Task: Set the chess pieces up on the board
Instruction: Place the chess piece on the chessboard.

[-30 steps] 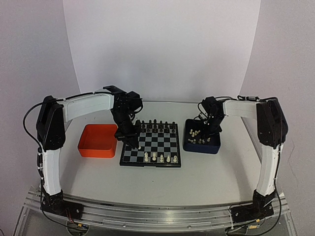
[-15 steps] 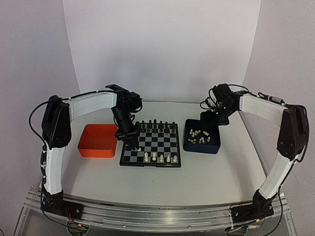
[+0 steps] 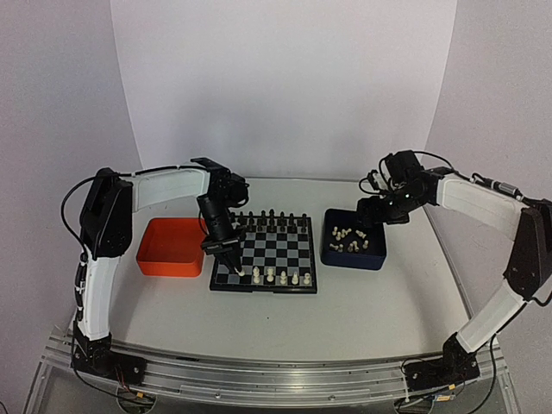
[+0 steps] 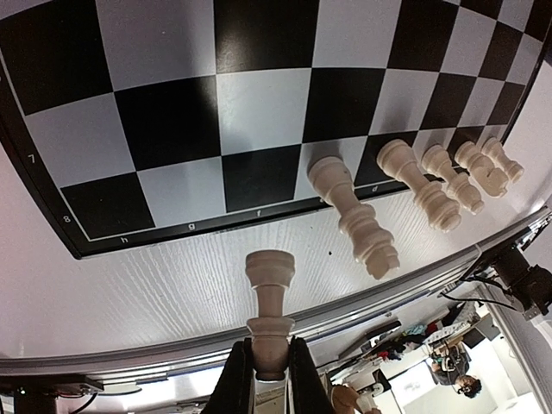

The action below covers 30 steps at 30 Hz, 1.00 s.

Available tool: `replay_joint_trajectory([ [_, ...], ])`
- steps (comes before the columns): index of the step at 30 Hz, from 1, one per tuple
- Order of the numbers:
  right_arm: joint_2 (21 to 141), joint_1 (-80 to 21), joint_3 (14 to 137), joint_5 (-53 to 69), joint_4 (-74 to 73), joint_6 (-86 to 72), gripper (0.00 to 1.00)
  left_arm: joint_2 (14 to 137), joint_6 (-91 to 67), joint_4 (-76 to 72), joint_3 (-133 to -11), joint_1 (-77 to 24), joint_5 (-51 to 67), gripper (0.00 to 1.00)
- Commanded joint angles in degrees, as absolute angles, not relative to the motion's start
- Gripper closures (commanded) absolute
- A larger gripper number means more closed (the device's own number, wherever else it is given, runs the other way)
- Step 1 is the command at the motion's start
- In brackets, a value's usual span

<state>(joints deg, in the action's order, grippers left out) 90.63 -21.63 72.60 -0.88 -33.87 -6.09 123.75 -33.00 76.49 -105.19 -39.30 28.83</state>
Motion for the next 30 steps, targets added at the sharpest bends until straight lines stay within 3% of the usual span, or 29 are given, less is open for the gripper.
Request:
replay_joint_trajectory([
  [1,87.4,-21.6,71.5,-2.3,-32.3,-6.4,0.07,125.3,-33.0,82.1,-106.7,-38.8,29.5,1.00],
  [30,86.1,-21.7,69.2,-5.2,-31.0,-5.3,0.06,130.0,-33.0,82.0,-110.7,-38.3,30.8,1.00],
])
